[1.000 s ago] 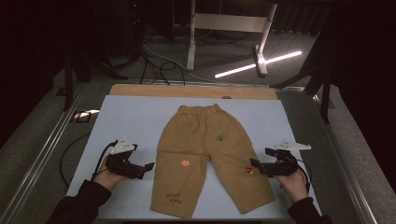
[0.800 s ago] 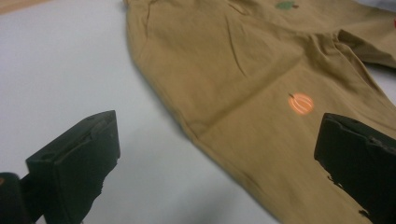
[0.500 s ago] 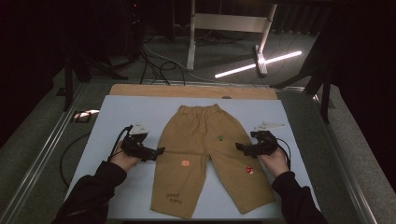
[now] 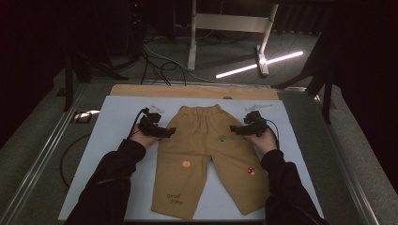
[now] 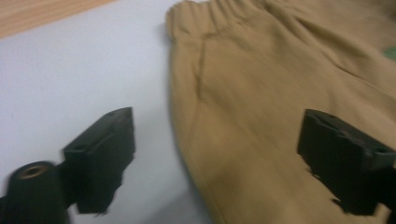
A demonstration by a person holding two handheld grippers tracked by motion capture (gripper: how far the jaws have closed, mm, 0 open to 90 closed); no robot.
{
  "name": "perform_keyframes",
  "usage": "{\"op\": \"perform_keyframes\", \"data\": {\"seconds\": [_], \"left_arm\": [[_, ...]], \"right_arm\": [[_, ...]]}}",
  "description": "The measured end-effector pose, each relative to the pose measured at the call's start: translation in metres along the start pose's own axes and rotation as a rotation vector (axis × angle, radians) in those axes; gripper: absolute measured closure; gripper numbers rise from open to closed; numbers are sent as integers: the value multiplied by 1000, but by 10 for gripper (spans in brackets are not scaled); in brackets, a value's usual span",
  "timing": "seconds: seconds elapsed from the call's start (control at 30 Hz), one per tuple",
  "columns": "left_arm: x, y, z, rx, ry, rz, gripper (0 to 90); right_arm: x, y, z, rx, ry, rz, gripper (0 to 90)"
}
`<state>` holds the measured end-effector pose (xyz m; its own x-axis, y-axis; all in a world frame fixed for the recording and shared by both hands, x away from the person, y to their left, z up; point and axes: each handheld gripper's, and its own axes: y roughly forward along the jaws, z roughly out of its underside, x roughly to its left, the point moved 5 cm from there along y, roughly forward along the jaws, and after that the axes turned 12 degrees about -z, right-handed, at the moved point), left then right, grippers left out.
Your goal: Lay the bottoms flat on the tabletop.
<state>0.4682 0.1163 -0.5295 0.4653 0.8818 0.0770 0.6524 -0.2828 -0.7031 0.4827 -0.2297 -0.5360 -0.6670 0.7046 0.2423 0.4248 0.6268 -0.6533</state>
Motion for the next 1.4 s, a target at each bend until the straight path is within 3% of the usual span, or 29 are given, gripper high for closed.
{"op": "perform_keyframes", "data": {"seconds": [0.17,0.3,0.4,0.5,0.53,0.6,0.67,0.8,0.83,0.87,0.9,0.97,1.17,1.4], "left_arm": [[4,21,-6,26,-18,-17,231],[5,31,-5,49,-18,-26,307],[7,36,-2,76,18,-63,363],[8,40,-1,80,7,-66,430],[9,43,0,70,-14,-47,430],[9,43,-1,69,-17,-44,473],[7,43,-1,62,-29,-27,519],[1,42,-1,65,-25,-16,619],[0,42,-1,67,-31,-11,619],[-3,42,-2,74,-42,6,738],[-5,42,-2,77,-52,19,783],[-7,42,-3,77,-41,4,862],[-8,43,-8,76,0,-41,892],[-5,48,-19,53,33,-44,893]], "right_arm": [[-19,11,-8,0,50,48,346],[-26,18,-15,3,41,62,380],[-28,26,-18,7,40,57,395],[-30,33,-19,32,27,87,418],[-31,35,-19,41,28,84,426],[-32,41,-17,69,22,93,476],[-28,42,-18,71,13,67,669],[-21,43,-20,106,-19,37,851],[-21,43,-20,106,-19,37,851],[-18,43,-21,126,-36,49,869],[-17,43,-21,125,-34,57,871],[-16,43,-20,120,-35,63,874],[-18,39,-20,104,-31,86,881],[-26,33,-21,88,-22,96,881]]}}
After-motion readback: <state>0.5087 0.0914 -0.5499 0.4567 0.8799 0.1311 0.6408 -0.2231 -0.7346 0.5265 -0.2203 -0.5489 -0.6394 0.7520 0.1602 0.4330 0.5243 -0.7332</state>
